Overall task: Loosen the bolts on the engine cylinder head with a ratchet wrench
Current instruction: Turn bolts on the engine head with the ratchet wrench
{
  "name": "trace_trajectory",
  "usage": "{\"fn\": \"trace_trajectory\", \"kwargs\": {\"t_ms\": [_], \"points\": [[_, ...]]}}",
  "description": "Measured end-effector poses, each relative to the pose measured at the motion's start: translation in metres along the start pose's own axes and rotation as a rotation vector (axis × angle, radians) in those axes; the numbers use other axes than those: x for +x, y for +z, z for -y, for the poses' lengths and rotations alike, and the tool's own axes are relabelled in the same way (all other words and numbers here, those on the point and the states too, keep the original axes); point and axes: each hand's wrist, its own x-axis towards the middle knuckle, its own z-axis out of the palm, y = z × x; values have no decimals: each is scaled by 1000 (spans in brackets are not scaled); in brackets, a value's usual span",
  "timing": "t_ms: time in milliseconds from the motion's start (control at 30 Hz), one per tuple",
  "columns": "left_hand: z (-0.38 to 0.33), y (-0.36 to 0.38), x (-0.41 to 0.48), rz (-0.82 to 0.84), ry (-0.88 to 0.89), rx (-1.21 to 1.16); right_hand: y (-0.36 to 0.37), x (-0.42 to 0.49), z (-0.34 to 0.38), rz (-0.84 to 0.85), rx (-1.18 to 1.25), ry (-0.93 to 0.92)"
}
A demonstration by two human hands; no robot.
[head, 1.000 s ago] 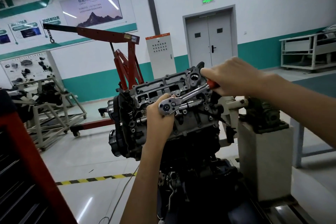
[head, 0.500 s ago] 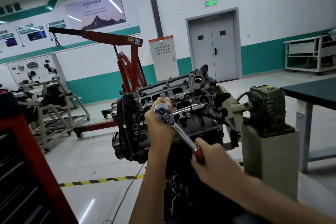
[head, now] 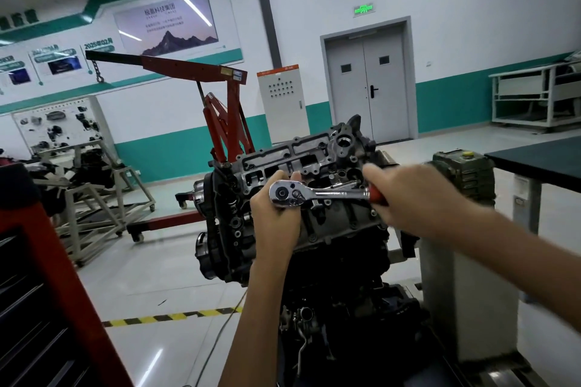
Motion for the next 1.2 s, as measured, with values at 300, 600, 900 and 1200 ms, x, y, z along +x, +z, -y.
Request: {"fn": "trace_trajectory", "kwargs": {"t_ms": [300,600,900,1200], "points": [[0,19,0,-114,-242,-306,59,-57,103,56,780,298],[-4,-5,8,188,41,51,-22,23,-27,-36,-68,-154],[-8,12,-2,-179,-28,-79,22,-26,39,-4,173,174],[0,8,2,48,-34,-10,43,-48,61,69,434,189]]}}
